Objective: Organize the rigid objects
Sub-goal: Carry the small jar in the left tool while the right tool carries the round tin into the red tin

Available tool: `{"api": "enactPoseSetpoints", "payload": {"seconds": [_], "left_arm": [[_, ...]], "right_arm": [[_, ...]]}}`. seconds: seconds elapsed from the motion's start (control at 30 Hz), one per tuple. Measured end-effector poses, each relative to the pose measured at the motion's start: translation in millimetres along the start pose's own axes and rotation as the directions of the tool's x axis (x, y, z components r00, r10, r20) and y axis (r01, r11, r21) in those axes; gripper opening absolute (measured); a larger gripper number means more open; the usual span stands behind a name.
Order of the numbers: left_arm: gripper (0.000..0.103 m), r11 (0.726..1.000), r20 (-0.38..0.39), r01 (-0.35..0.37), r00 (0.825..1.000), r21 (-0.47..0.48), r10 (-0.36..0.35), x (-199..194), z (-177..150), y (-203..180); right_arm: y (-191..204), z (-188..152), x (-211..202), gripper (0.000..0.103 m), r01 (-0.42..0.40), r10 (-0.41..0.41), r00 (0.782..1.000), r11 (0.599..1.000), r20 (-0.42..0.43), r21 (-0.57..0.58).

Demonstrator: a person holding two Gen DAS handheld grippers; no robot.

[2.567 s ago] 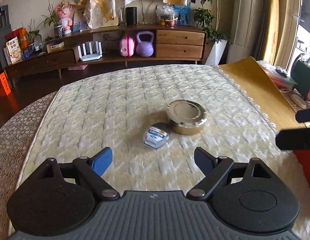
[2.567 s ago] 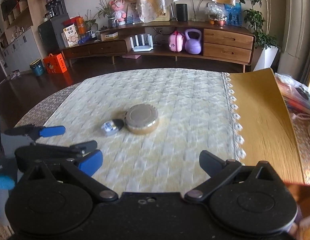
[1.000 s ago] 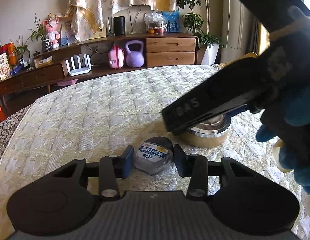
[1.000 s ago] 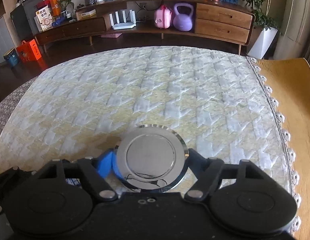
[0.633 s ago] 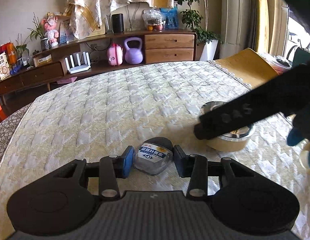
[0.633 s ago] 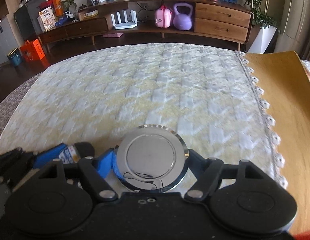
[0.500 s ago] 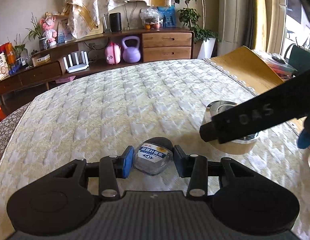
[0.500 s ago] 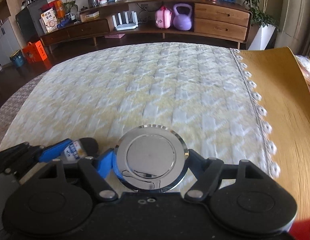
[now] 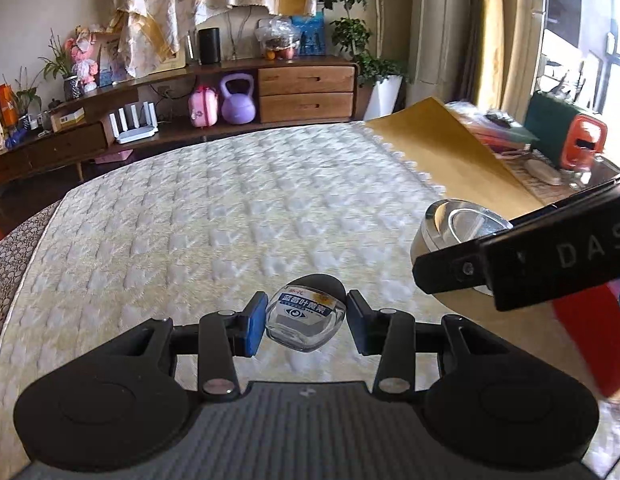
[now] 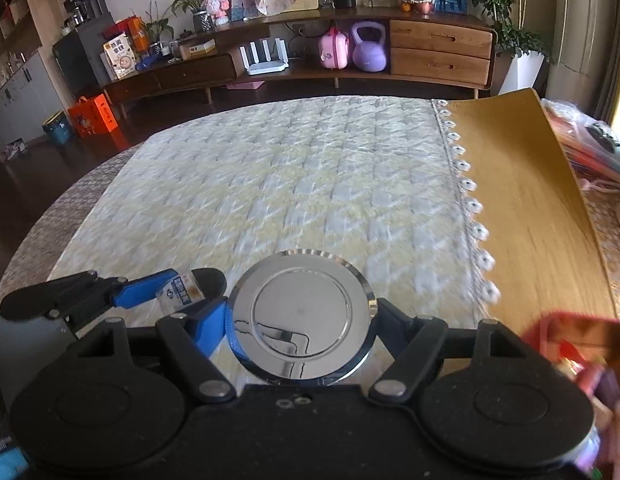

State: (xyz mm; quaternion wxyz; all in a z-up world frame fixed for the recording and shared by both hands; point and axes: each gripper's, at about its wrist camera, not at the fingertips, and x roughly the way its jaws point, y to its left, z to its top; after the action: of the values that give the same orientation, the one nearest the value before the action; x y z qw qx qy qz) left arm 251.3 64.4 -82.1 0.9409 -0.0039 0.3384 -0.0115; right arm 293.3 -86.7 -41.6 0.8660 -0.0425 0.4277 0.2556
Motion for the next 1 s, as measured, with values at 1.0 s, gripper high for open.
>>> {"api": "enactPoseSetpoints", "payload": {"seconds": [1.0], "left_arm": [[0.041, 0.972, 0.034, 0.203, 0.977, 0.117, -0.209, -92, 18, -133]], "right_arm": [[-105, -93, -163, 0.076, 0.131, -0.144, 0.984, 0.984, 0.104, 0.122]]}}
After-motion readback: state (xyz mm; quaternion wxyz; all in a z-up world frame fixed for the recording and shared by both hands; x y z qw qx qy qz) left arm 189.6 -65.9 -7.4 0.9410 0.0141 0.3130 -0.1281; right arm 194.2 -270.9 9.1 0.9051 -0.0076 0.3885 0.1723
